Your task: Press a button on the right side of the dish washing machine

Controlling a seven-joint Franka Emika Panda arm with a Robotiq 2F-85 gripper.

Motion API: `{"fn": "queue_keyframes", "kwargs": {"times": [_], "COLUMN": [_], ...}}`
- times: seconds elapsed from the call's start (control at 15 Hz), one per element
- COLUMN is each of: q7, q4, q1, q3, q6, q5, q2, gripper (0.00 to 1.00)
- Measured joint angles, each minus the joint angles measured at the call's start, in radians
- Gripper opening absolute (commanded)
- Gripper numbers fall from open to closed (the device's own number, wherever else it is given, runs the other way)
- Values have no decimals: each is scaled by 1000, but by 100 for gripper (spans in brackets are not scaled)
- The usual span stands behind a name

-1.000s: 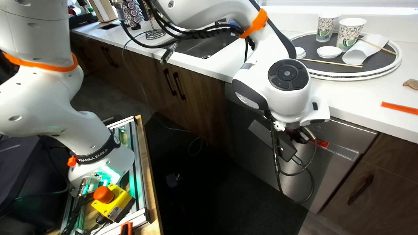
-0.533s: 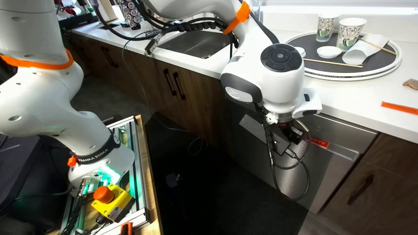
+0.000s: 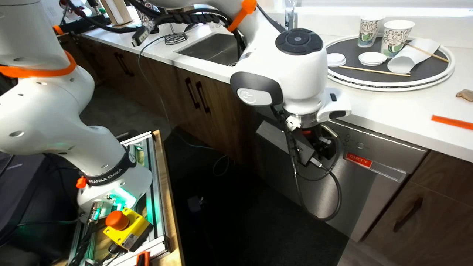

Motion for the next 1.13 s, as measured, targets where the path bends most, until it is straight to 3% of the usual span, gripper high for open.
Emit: {"fn": "queue_keyframes", "kwargs": {"times": [0.6,1.13], "q7": [72,72], "q4": [-134,-143], "q1": [-8,-8], "q3": [-11,-12], "q6": [48,48], "q5": [-74,-74], "q2": [-144,-153], "gripper": [100,100]}}
